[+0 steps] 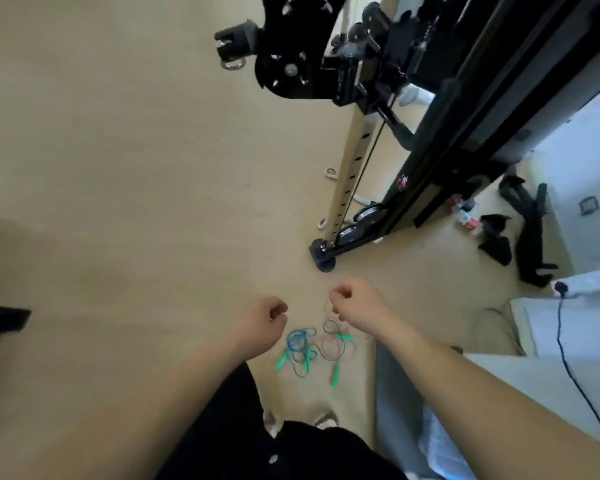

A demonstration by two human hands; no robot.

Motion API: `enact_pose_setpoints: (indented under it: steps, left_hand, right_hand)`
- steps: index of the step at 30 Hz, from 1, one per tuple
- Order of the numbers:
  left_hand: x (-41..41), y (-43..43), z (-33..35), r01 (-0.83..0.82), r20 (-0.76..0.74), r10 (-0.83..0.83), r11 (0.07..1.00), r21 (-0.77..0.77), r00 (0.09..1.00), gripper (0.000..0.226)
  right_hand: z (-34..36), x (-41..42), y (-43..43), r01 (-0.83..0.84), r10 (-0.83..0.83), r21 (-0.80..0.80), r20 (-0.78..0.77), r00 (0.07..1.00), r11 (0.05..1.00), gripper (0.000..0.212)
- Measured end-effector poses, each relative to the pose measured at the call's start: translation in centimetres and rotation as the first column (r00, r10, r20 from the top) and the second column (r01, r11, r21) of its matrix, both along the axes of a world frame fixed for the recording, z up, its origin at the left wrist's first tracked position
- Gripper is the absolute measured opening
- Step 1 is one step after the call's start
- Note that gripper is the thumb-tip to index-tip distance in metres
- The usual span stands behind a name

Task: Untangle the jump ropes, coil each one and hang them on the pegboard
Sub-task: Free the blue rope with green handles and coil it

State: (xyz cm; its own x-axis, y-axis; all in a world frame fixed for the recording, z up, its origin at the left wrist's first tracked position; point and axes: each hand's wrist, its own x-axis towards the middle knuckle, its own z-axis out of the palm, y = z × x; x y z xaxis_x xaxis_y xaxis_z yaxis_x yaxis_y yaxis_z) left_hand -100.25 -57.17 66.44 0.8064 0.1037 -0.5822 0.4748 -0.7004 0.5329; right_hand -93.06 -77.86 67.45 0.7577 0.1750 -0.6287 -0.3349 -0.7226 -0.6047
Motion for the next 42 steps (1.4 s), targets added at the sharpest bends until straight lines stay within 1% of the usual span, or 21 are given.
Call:
enact_pose_setpoints:
  steps: [2,4,6,9,12,14,19,22,25,29,32,35,38,39,40,42]
  left_hand:
    - [0.6,-1.5,-1.1,0.070,-0.037,-0.071,0.997,-0.028,0.997,0.028]
    - [1.3,-2.4,-2.4,0.180,-0.073,-0.182,0.983,-0.031,0.981,0.027]
    - [2.5,-2.7,-4.4,0.310,-0.087,-0.311,0.950,-0.029,0.946,0.026]
    - [4.6,-2.4,-7.8,0.461,-0.091,-0.462,0.887,-0.031,0.882,0.026]
    - [6.2,-1.4,-11.9,0.547,-0.111,-0.546,0.837,-0.018,0.831,0.025]
    - [7.0,-0.9,-15.5,0.587,-0.125,-0.582,0.810,0.004,0.804,0.024]
    - [7.4,-1.0,-28.1,0.650,-0.137,-0.641,0.759,0.028,0.755,0.024]
    - [6.6,-1.7,-37.9,0.687,-0.160,-0.678,0.727,-0.003,0.717,0.018]
    - [6.1,-2.6,-47.4,0.728,-0.172,-0.720,0.685,-0.019,0.672,0.014]
    - [6.2,-3.5,-56.7,0.755,-0.181,-0.742,0.656,0.001,0.645,0.023]
    - [6.1,-3.9,-61.5,0.770,-0.188,-0.756,0.638,0.002,0.627,0.030]
    - [5.5,-3.6,-64.1,0.791,-0.203,-0.774,0.611,0.009,0.600,0.029]
    - [5.3,-2.7,-65.9,0.791,-0.188,-0.773,0.611,0.036,0.606,0.025]
    - [5.3,-2.1,-66.3,0.784,-0.195,-0.764,0.619,0.047,0.615,0.025]
    - [5.3,-1.4,-66.8,0.773,-0.209,-0.749,0.631,0.063,0.629,0.026]
    - [5.4,-0.1,-68.1,0.748,-0.252,-0.711,0.656,0.102,0.657,0.029]
  right_hand:
    - [-0.9,-1.3,-2.3,0.077,-0.078,-0.014,-0.033,0.996,0.997,0.020]
    - [-2.2,-2.2,-4.0,0.153,-0.155,-0.032,-0.065,0.986,0.988,0.021]
    - [-3.8,-2.8,-4.9,0.223,-0.226,-0.049,-0.082,0.971,0.974,0.018]
    - [-7.2,-3.7,-5.1,0.323,-0.330,-0.080,-0.094,0.939,0.943,0.016]
    - [-12.3,-4.6,-4.2,0.420,-0.433,-0.119,-0.118,0.894,0.900,0.020]
    - [-16.5,-4.9,-3.5,0.455,-0.472,-0.138,-0.144,0.870,0.880,0.024]
    - [-30.0,-5.3,-2.5,0.503,-0.521,-0.137,-0.182,0.834,0.853,0.027]
    - [-39.6,-6.1,-2.8,0.522,-0.545,-0.159,-0.203,0.813,0.838,0.027]
    - [-49.6,-7.3,-3.1,0.574,-0.600,-0.173,-0.205,0.773,0.800,0.027]
    - [-59.8,-9.0,-2.2,0.592,-0.617,-0.184,-0.321,0.718,0.785,0.018]
    - [-65.8,-10.1,-1.3,0.589,-0.618,-0.199,-0.366,0.696,0.783,0.023]
    - [-69.0,-11.3,0.1,0.607,-0.653,-0.240,-0.288,0.700,0.757,0.022]
    - [-71.0,-11.7,2.1,0.655,-0.700,-0.245,-0.220,0.680,0.714,0.015]
    - [-71.6,-11.6,2.8,0.653,-0.698,-0.250,-0.213,0.683,0.715,0.010]
    - [-72.4,-11.4,3.4,0.641,-0.689,-0.256,-0.213,0.693,0.724,0.011]
    - [-73.8,-11.2,4.5,0.557,-0.623,-0.296,-0.219,0.751,0.776,0.020]
